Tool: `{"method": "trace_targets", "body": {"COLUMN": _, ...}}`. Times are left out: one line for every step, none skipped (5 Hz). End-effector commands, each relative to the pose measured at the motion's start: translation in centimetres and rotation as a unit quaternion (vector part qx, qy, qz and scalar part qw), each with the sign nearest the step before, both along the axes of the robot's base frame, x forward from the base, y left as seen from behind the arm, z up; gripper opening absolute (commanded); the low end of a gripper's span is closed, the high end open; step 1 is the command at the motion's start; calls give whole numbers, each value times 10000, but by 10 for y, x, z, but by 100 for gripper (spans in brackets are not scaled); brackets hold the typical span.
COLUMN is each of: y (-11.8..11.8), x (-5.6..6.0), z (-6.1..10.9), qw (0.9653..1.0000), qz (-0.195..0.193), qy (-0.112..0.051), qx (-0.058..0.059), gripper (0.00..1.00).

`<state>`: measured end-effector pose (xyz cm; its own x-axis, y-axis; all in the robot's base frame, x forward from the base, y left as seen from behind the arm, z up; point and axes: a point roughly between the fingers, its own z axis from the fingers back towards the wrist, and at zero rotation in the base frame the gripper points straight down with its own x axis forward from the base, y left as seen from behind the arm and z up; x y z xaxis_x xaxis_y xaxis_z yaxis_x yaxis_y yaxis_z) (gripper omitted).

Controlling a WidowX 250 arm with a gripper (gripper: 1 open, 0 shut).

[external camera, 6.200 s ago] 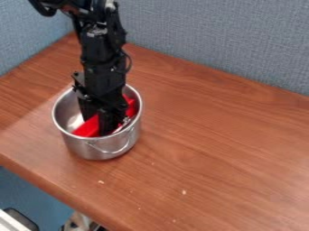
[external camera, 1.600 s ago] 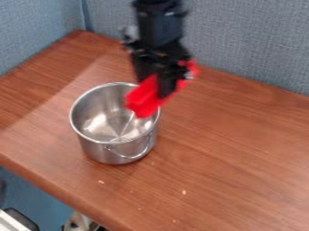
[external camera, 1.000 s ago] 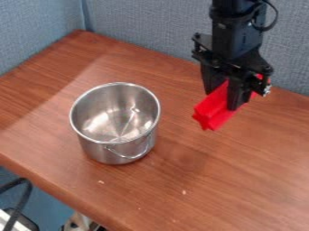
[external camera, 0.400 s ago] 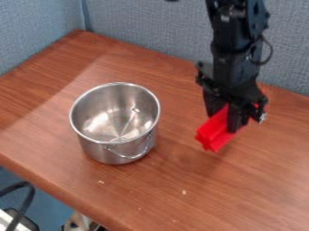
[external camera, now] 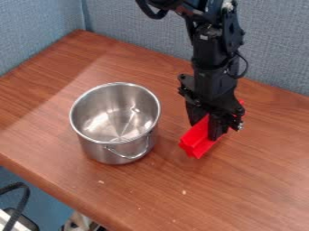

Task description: Move the red object from the metal pot to the table

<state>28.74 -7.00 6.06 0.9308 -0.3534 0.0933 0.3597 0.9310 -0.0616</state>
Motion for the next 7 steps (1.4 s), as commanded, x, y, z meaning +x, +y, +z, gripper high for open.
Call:
{"method": "trace_targets", "body": {"y": 0, "x": 5, "z": 3, "qw": 9999, "qz": 93, "qy": -118, "qx": -10, "gripper": 100}}
{"method": "trace_targets", "body": {"y": 2, "x": 7, "z": 2, "qw": 9998, "qz": 154, "qy": -109, "qx": 10, "gripper": 0}}
{"method": "trace_targets", "body": {"y": 3, "x": 8, "z": 1, "qw": 9997, "qz": 222, "qy": -92, "qx": 30, "gripper": 0}}
{"method": "trace_targets", "body": {"y": 4, "x": 7, "z": 1, "qw": 9995, "qz": 284, "qy": -114, "qx": 100, "gripper": 0}}
{"method": "trace_targets", "body": {"y": 5, "x": 7, "z": 0, "qw": 9991, "qz": 351, "qy": -132, "qx": 175, "gripper": 100}}
{"method": "trace_targets", "body": {"y": 6, "x": 7, "z": -1, "qw": 9988, "qz": 396, "qy": -144, "qx": 243, "gripper": 100}}
{"method": "trace_targets", "body": {"y": 7, "x": 7, "z": -3, "qw": 9986, "qz": 437, "qy": -121, "qx": 262, "gripper": 0}}
